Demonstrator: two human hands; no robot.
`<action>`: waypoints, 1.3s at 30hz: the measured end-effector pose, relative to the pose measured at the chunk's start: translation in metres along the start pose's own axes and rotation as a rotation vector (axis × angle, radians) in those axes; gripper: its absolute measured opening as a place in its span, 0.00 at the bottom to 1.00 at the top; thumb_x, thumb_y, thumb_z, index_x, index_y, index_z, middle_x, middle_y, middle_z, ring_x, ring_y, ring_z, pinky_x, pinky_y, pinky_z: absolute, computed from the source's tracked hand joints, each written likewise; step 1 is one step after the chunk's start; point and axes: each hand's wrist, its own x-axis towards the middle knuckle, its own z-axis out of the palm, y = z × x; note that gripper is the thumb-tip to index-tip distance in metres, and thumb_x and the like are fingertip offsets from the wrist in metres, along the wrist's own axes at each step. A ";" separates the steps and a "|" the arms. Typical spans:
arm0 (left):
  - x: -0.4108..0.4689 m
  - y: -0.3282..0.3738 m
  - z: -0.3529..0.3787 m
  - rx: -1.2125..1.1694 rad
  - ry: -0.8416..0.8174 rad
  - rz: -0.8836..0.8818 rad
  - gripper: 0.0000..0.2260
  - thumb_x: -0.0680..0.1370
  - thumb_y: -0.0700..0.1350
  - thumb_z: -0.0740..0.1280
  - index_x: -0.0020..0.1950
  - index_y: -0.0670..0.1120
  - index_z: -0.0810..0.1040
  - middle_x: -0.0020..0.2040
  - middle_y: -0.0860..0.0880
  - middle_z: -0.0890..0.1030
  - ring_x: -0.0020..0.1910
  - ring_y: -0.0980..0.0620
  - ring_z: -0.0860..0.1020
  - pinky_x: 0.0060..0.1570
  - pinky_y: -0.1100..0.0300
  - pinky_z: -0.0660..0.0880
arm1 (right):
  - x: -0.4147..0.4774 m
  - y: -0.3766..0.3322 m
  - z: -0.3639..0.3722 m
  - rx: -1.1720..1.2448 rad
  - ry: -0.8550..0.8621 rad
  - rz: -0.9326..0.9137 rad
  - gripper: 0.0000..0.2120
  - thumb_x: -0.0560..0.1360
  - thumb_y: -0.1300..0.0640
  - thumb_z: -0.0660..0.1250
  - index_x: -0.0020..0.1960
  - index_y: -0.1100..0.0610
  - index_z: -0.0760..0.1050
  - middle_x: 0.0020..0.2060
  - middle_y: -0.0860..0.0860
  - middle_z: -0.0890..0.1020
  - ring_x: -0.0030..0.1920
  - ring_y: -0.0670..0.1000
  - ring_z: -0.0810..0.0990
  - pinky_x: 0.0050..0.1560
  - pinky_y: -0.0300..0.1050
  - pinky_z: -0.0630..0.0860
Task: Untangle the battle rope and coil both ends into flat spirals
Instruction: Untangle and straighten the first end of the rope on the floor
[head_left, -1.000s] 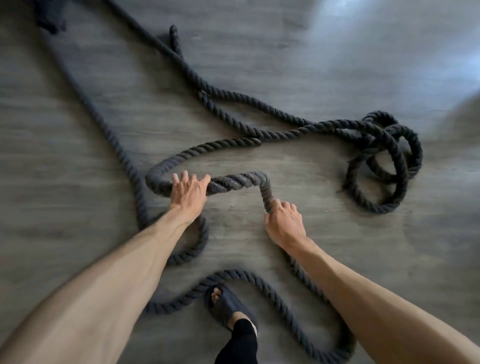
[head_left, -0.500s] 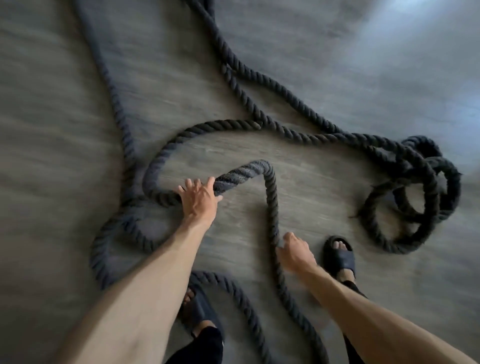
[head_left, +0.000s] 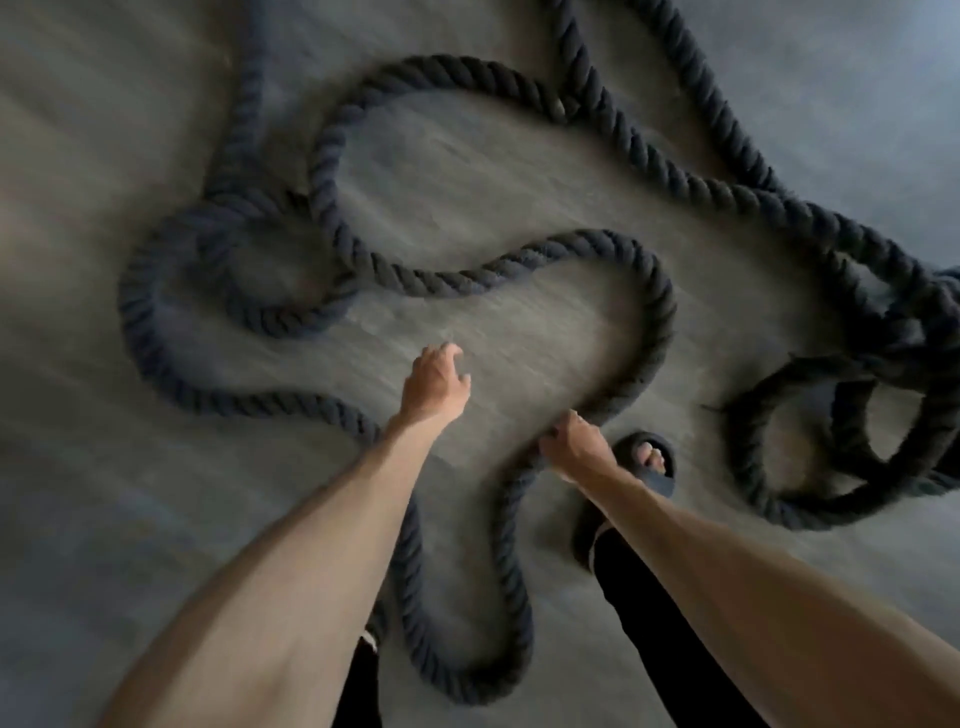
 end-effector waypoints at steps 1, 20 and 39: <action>-0.005 -0.015 0.008 -0.030 -0.023 -0.074 0.17 0.79 0.44 0.66 0.67 0.44 0.73 0.65 0.41 0.76 0.66 0.42 0.73 0.64 0.53 0.69 | 0.001 0.007 0.009 -0.004 -0.006 0.001 0.19 0.77 0.56 0.59 0.65 0.62 0.73 0.63 0.63 0.79 0.65 0.64 0.77 0.62 0.52 0.76; 0.012 -0.247 0.146 -0.652 -0.028 -0.590 0.44 0.72 0.69 0.67 0.77 0.40 0.61 0.65 0.46 0.75 0.45 0.43 0.81 0.42 0.46 0.83 | 0.043 0.118 0.302 0.012 0.184 0.307 0.39 0.81 0.44 0.63 0.78 0.68 0.51 0.67 0.67 0.74 0.67 0.67 0.75 0.62 0.54 0.73; -0.298 -0.271 0.146 -0.076 -0.088 -0.159 0.23 0.74 0.51 0.69 0.68 0.45 0.72 0.59 0.44 0.79 0.58 0.45 0.78 0.56 0.54 0.74 | -0.125 -0.080 0.276 0.288 -0.075 -0.165 0.25 0.81 0.35 0.57 0.55 0.57 0.74 0.50 0.58 0.78 0.53 0.57 0.78 0.50 0.47 0.70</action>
